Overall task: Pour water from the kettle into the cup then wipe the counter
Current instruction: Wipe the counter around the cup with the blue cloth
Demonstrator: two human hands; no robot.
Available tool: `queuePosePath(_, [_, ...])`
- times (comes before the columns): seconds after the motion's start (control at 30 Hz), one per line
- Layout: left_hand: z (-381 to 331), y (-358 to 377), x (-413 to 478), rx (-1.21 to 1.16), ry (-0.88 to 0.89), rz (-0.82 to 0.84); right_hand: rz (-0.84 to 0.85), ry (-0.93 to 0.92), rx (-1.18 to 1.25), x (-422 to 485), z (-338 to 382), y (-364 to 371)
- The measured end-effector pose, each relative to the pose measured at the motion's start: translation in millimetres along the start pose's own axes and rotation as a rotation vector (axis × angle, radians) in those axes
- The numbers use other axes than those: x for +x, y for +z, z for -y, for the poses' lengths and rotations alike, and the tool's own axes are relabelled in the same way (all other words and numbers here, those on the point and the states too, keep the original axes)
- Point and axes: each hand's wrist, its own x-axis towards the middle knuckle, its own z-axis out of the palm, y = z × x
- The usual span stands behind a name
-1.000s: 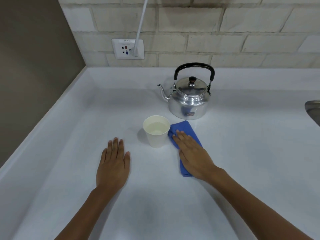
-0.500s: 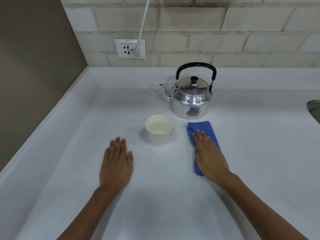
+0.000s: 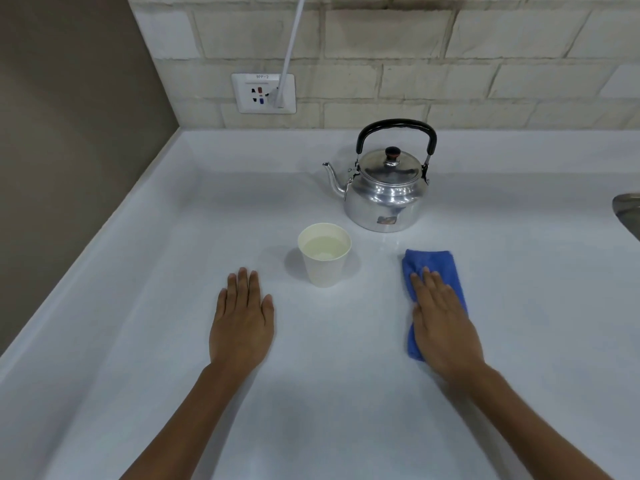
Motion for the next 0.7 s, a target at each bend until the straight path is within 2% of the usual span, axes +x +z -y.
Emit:
queuePosePath(0.23, [1, -2, 1, -0.022, -0.012, 0.026, 0.027, -0.134, 0.055, -28, 91, 22])
queuePosePath(0.3, [1, -7, 0, -0.013, -0.012, 0.053, 0.068, -0.149, 0.162, -21, 90, 20])
queuePosePath(0.4, [-11, -17, -15, -0.006, 0.006, 0.089, 0.019, -0.033, 0.377, 3, 66, 0])
queuePosePath(0.47, [-32, -27, -33, -0.057, 0.086, 0.044, -0.043, 0.035, 0.384, 25, 41, -12])
queuePosePath(0.57, [-76, -36, -56, -0.101, 0.304, -0.091, -0.025, 0.046, 0.254, 53, 15, -15])
queuePosePath(0.7, [-129, -29, -59, -0.099, 0.473, -0.043, 0.016, 0.021, 0.165, 66, 3, -1])
